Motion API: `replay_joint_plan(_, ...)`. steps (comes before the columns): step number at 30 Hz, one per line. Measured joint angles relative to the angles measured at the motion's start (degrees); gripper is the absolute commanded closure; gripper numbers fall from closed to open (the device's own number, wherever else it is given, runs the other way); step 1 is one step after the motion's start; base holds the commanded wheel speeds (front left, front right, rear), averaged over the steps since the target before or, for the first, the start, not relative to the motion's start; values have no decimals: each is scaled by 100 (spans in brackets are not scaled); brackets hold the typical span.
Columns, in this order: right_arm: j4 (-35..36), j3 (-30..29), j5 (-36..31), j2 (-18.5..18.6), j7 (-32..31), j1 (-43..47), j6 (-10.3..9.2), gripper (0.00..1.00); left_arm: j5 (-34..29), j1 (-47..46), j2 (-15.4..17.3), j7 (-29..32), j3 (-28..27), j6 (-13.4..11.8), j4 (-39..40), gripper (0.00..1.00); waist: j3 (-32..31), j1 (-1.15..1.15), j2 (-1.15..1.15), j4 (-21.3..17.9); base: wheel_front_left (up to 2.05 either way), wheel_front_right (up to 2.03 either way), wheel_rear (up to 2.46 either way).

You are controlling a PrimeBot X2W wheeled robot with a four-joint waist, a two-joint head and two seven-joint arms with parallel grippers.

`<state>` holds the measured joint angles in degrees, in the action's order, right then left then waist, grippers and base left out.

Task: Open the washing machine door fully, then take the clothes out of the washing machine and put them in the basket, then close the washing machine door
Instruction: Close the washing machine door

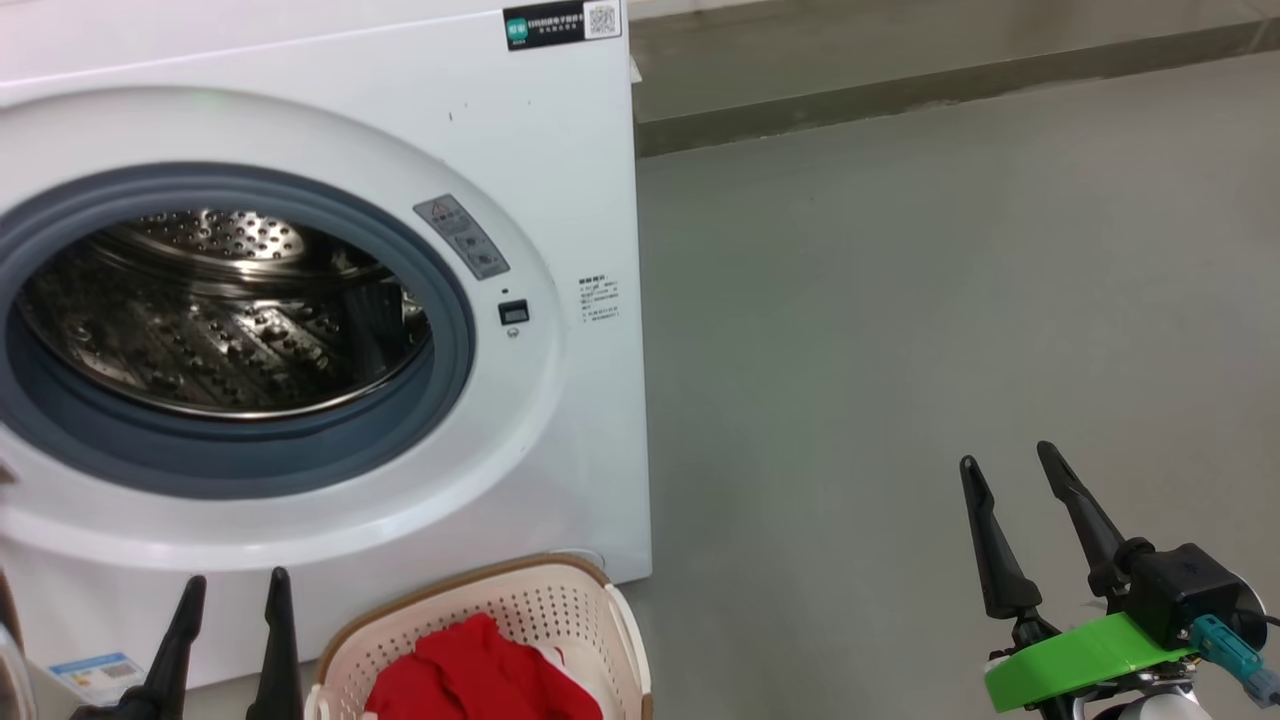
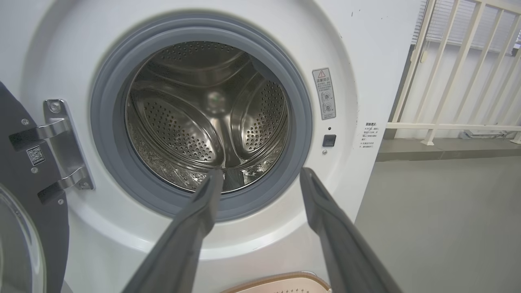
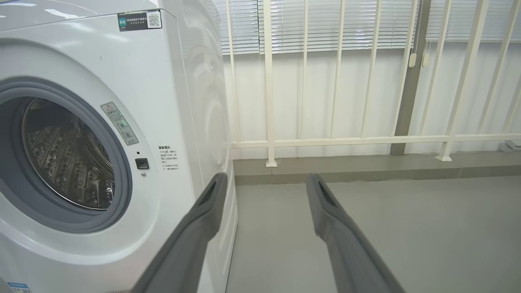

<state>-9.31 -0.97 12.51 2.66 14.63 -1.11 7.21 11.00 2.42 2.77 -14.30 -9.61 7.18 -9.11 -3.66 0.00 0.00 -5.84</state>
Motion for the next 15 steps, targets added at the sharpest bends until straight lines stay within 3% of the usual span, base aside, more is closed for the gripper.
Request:
replay_joint_plan(10,0,4,0,-2,0,0,0,0,11,1,2,0,24,0,68,0,77,0,0,43,-167,167,0)
replay_joint_plan(15,0,4,0,-2,0,0,0,0,14,1,4,0,32,0,68,0,112,0,0,77,-108,108,0)
